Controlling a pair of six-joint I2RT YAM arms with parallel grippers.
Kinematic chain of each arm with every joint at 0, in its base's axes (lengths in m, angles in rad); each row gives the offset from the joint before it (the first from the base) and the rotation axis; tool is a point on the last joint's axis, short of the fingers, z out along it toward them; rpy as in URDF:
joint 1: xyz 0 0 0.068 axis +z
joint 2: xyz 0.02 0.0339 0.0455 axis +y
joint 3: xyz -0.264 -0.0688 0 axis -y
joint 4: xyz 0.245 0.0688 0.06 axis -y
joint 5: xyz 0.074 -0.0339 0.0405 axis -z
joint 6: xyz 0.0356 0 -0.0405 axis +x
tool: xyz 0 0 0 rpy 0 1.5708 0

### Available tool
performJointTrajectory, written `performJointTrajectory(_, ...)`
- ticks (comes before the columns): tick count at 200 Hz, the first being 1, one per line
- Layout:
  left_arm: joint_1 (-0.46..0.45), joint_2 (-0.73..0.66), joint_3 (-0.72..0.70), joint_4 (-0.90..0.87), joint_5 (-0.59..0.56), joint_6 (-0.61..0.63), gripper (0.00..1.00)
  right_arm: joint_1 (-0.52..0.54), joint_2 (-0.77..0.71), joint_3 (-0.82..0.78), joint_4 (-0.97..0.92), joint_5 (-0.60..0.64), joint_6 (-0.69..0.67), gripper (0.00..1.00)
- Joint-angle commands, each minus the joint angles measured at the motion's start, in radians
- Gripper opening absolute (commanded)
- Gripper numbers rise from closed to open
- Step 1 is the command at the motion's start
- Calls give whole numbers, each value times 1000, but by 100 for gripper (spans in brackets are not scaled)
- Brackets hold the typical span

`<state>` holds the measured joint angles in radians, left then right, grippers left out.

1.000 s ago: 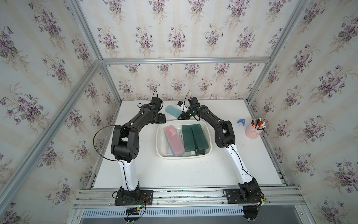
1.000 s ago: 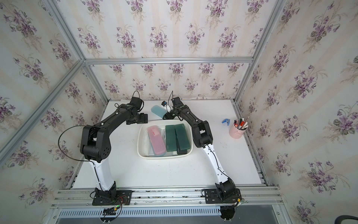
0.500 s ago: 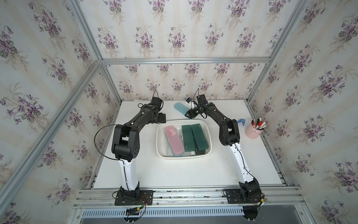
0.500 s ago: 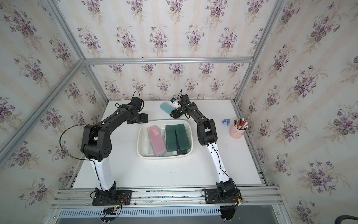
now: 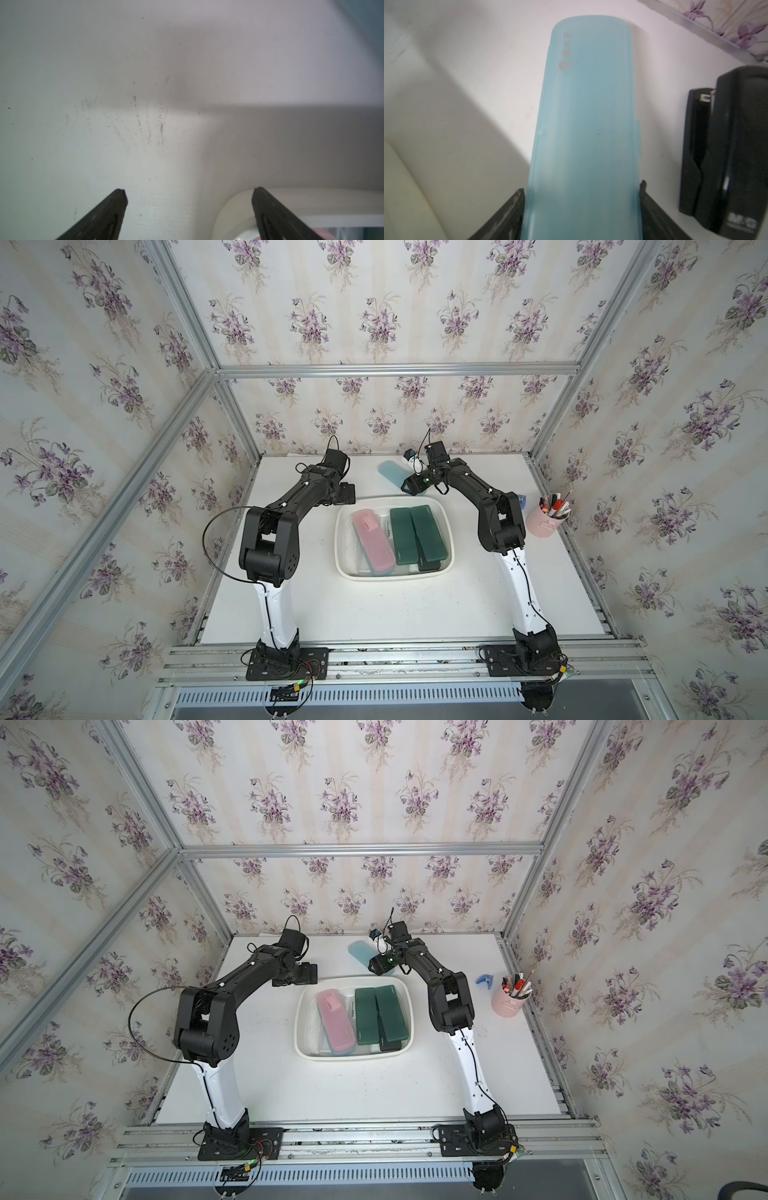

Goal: Put the pencil case into the storage box
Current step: Pick up the pencil case from the center of the board, then place the pencil case at the storage box.

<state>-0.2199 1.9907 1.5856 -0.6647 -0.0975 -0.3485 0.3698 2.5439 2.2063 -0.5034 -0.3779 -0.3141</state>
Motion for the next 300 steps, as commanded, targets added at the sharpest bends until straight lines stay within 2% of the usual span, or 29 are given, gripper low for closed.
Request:
performJointTrajectory(1,3,-11,-12,-27,12,12,99,-1,-46,-1,41,11,19,71)
performJointTrajectory(76,11,-28,-36,-18,18,14,99,0,-127,-8,19,23,35,70)
performJointTrajectory(94,11,-38,-45,-17,18,10,99,1,-172,-53,14,28,52,69)
performJointTrajectory(154,11,-105,-100,-3,35,-8,99,12,-487,-473,128,67,135,68)
performJointTrajectory(228,10,-255,-273,41,54,-37,99,122,-935,-1066,237,163,330,69)
performJointTrajectory(253,10,-299,-342,58,55,-43,99,160,-1030,-1189,261,185,417,69)
performJointTrajectory(264,10,-316,-367,64,54,-43,99,230,-1052,-1225,275,204,454,68)
performJointTrajectory(300,10,-345,-423,77,54,-47,99,368,-1003,-1234,310,288,540,68)
